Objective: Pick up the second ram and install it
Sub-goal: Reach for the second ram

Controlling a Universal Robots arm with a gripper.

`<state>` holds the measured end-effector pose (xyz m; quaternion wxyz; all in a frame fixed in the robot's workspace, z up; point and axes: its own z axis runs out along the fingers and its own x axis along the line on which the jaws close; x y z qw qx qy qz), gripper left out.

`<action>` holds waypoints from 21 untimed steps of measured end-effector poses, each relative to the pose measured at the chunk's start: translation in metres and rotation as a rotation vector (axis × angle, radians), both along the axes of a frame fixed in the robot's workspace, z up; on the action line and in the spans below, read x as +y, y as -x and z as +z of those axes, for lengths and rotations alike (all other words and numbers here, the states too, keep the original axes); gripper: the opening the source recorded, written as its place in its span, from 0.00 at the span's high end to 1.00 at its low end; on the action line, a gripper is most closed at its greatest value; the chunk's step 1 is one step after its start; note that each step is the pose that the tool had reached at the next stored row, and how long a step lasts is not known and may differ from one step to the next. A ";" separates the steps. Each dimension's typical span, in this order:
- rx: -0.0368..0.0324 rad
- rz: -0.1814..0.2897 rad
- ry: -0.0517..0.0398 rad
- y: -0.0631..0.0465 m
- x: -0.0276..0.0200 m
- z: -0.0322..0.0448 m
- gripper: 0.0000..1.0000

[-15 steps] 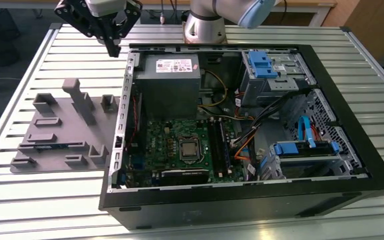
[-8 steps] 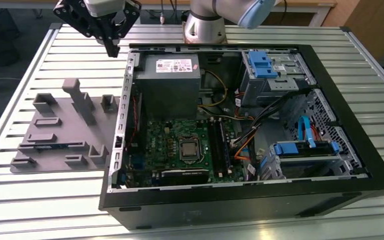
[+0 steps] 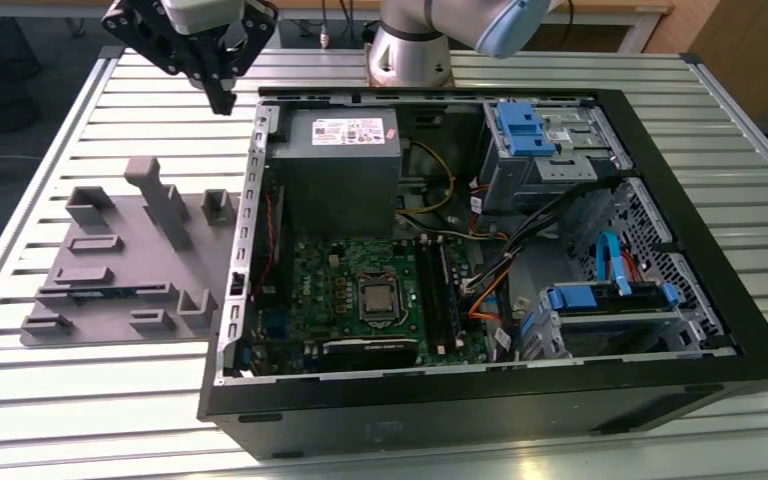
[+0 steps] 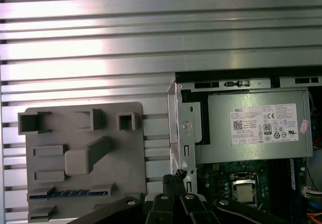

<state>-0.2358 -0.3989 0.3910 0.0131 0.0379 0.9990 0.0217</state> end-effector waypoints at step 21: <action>0.0000 0.000 0.0000 0.012 0.0000 -0.0005 0.89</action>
